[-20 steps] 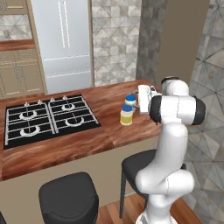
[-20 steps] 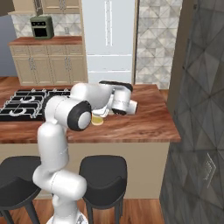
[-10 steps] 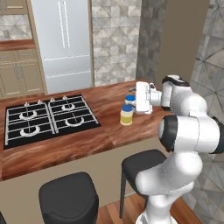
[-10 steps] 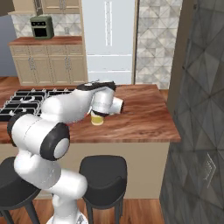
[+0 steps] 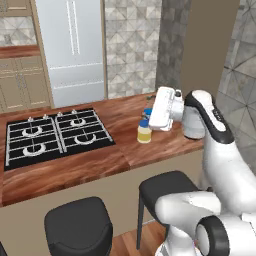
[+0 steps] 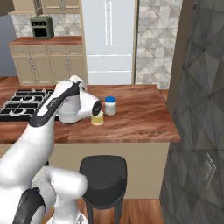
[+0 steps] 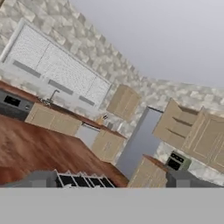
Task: The dining table condiment station is running low on mayonnaise. Refill the condiment station by opening the cabinet and taking the mayonnaise from the cabinet and placing it on the dining table.
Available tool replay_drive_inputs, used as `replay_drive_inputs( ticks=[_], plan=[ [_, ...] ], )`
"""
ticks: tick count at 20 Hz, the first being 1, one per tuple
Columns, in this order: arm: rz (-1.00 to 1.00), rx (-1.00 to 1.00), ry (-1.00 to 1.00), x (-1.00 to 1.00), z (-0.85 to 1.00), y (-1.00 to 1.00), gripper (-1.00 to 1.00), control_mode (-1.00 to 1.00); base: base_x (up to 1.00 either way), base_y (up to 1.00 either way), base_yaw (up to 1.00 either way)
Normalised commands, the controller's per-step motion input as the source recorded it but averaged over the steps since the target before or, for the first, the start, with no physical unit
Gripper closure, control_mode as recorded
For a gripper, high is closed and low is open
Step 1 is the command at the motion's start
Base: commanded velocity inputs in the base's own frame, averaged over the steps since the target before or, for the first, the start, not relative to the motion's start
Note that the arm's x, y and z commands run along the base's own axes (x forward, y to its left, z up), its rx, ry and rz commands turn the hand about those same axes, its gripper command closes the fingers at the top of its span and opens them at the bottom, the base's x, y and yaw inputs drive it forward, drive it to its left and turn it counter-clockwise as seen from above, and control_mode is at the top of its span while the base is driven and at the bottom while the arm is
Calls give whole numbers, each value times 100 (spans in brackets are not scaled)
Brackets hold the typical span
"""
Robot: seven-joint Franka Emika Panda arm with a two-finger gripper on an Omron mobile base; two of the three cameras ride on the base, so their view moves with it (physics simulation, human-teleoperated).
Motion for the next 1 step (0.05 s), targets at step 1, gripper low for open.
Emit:
replay_drive_inputs(
  ticks=[1],
  plan=[
    [-21,-7,1,-87,100,14,-100,-100,0,0,0]
  ],
)
